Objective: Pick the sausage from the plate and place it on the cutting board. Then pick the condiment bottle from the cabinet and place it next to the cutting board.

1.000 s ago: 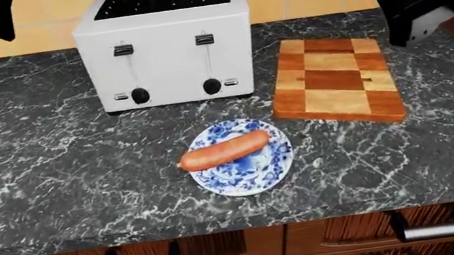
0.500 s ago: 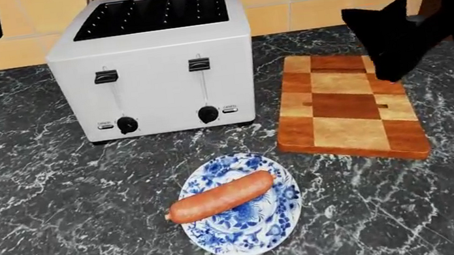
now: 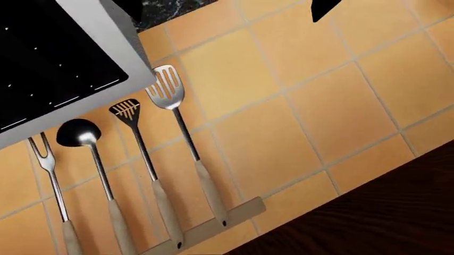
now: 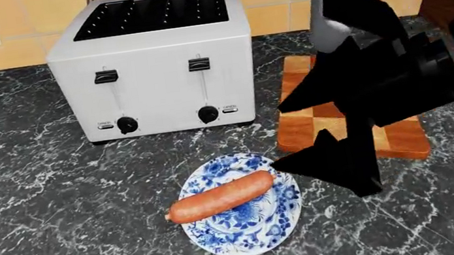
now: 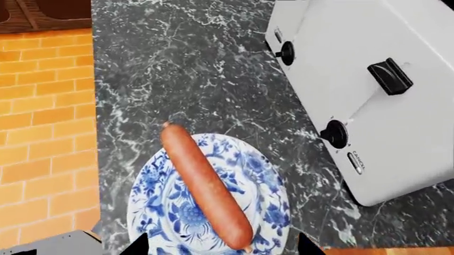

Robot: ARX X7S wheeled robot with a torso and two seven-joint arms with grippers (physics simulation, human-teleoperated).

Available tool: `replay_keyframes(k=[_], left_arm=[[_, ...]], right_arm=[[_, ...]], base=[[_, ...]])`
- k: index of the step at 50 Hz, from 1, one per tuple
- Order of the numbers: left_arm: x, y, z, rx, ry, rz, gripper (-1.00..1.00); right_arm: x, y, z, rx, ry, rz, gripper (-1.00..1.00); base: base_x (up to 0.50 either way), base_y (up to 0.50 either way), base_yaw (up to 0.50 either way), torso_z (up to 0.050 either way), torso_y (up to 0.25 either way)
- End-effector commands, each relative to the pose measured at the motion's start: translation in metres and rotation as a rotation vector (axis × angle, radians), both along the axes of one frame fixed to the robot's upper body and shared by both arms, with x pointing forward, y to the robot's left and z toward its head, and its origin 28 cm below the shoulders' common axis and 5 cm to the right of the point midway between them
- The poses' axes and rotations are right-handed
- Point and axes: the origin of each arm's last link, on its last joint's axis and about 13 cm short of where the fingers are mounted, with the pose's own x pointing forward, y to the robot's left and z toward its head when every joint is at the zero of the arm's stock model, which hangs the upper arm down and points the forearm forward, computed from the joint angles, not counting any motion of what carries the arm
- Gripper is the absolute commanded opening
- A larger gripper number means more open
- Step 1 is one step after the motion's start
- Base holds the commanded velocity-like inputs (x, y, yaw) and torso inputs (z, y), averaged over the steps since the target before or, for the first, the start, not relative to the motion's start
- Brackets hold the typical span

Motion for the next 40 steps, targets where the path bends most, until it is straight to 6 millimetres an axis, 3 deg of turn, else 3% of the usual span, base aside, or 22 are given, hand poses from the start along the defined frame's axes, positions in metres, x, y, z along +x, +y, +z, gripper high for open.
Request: replay_keyframes(k=[1, 11, 40], left_arm=[[0.001, 0.006, -0.008, -0.006, 0.016, 0.047, 1.00], [-0.002, 0.013, -0.015, -0.020, 0.027, 0.073, 1.00], [-0.004, 0.023, -0.022, -0.043, 0.030, 0.104, 1.00]], right_arm=[[0.045, 0.020, -0.012, -0.164, 0.138, 0.222, 1.00], [0.060, 0.036, -0.018, -0.207, 0.182, 0.300, 1.00], [0.084, 0.056, -0.016, -0.289, 0.201, 0.368, 1.00]], base=[[0.00, 0.00, 0.00, 0.000, 0.000], [0.00, 0.00, 0.00, 0.000, 0.000], [0.00, 0.00, 0.00, 0.000, 0.000]])
